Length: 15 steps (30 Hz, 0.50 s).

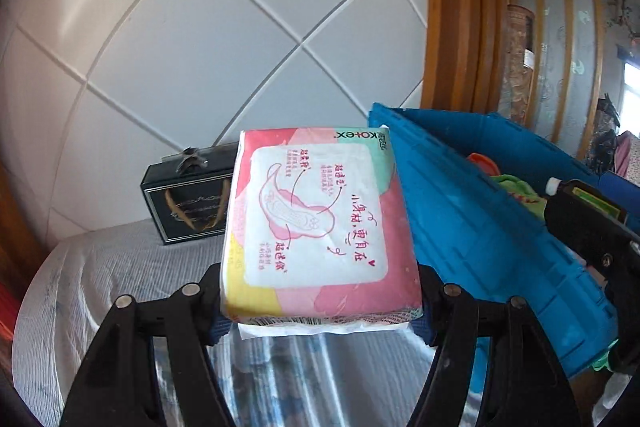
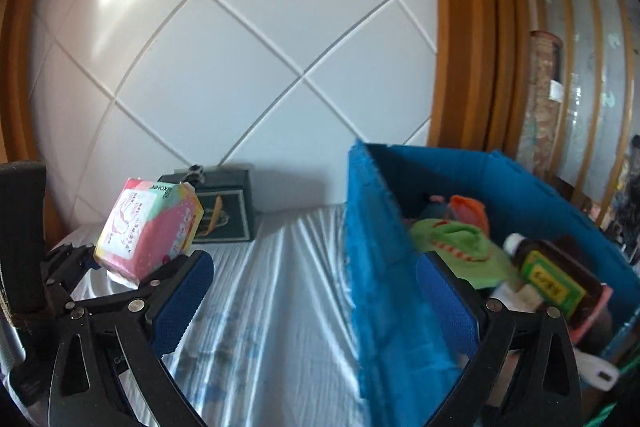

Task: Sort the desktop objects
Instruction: 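Carry the Kotex pack with the left tool into the crate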

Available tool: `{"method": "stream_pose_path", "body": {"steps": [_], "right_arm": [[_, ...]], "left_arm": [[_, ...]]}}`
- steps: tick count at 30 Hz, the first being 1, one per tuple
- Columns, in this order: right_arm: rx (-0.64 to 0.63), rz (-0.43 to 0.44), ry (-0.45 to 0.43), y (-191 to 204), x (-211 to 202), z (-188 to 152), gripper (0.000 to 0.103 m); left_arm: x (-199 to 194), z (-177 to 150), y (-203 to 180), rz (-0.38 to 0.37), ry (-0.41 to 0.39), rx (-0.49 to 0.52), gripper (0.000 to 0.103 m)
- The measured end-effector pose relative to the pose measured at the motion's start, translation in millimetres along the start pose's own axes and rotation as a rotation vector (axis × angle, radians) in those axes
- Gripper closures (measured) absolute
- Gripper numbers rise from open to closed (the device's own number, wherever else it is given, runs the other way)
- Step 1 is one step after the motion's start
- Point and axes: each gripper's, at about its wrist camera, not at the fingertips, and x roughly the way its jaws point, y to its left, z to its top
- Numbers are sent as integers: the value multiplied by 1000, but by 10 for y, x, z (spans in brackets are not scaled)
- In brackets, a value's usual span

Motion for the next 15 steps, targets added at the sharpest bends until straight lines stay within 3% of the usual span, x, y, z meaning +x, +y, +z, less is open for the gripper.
{"method": "stream_pose_path", "body": {"steps": [7, 11, 15], "right_arm": [[35, -110, -63, -1320, -392, 3, 0], [13, -151, -39, -2057, -352, -121, 0], [10, -135, 24, -2635, -142, -282, 0]], "left_arm": [[-162, 236, -1334, -68, -53, 46, 35], [-10, 204, -2080, -79, -1, 55, 35], [195, 79, -2591, -55, 62, 65, 35]]}}
